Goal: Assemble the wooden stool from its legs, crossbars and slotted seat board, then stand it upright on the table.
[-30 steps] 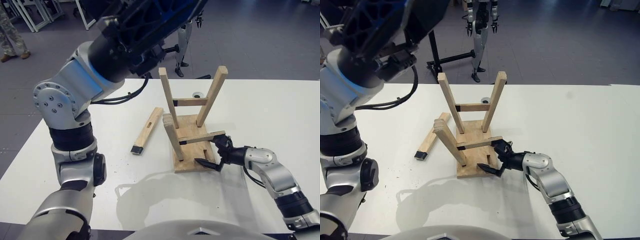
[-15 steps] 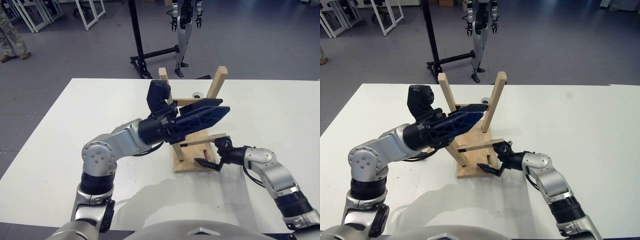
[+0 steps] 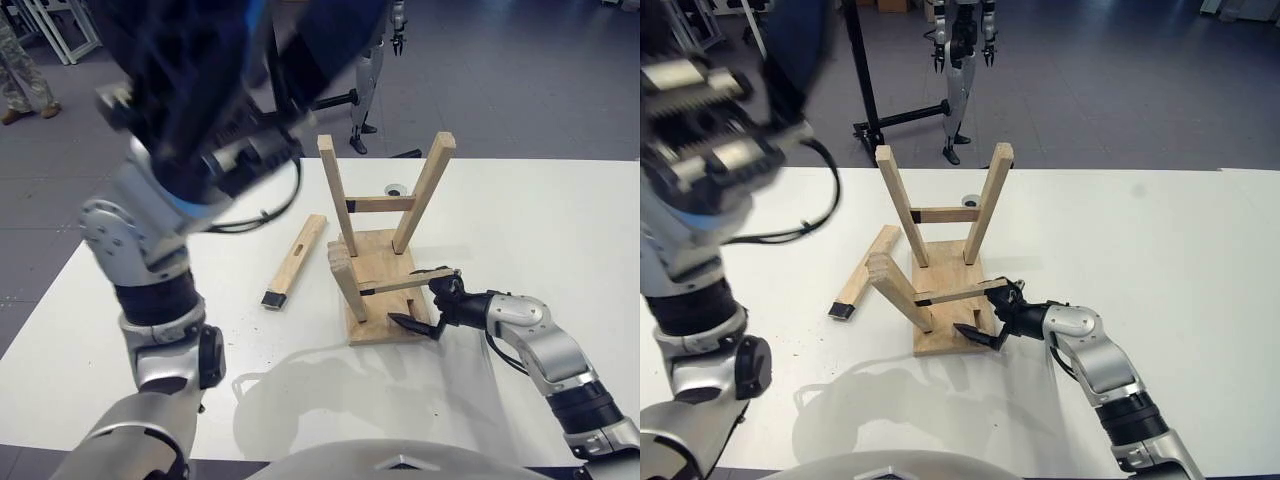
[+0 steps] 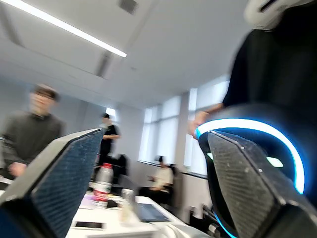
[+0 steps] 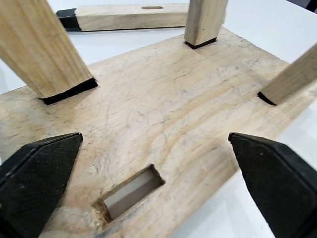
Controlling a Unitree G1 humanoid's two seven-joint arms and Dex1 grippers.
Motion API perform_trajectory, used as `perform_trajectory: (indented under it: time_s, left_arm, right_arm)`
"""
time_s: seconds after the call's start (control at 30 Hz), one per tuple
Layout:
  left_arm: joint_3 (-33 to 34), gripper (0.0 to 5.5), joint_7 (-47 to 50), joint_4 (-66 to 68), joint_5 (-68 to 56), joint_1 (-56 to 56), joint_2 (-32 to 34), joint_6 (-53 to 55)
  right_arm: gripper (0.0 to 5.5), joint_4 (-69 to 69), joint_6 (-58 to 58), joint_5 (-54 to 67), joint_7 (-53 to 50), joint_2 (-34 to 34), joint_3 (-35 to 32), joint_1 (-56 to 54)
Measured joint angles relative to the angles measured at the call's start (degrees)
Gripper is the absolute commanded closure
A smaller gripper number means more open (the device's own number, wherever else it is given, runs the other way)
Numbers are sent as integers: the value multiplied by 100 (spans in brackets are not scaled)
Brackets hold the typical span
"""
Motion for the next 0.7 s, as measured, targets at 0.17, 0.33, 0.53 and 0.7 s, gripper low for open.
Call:
perform_trajectory:
  time_s: [0.17, 0.33, 0.53, 0.7]
  left_arm:
    - [639, 158, 889, -111, 675, 393, 939, -494]
    - [520, 158, 1401, -209, 2719, 1717, 1030, -851]
    - [-739, 158, 1767, -221, 5743, 2808, 1113, -1164]
    - [-1771, 158, 1572, 60, 7087, 3589, 915, -1203]
  right_arm:
    - [0, -33, 260, 55, -326, 28, -357, 69]
    - [0, -77, 603, 216, -775, 164, -890, 231]
    - [0, -121, 806, 330, -1385, 440, -1418, 278]
    - [0, -220, 855, 339, -1846, 658, -1696, 255]
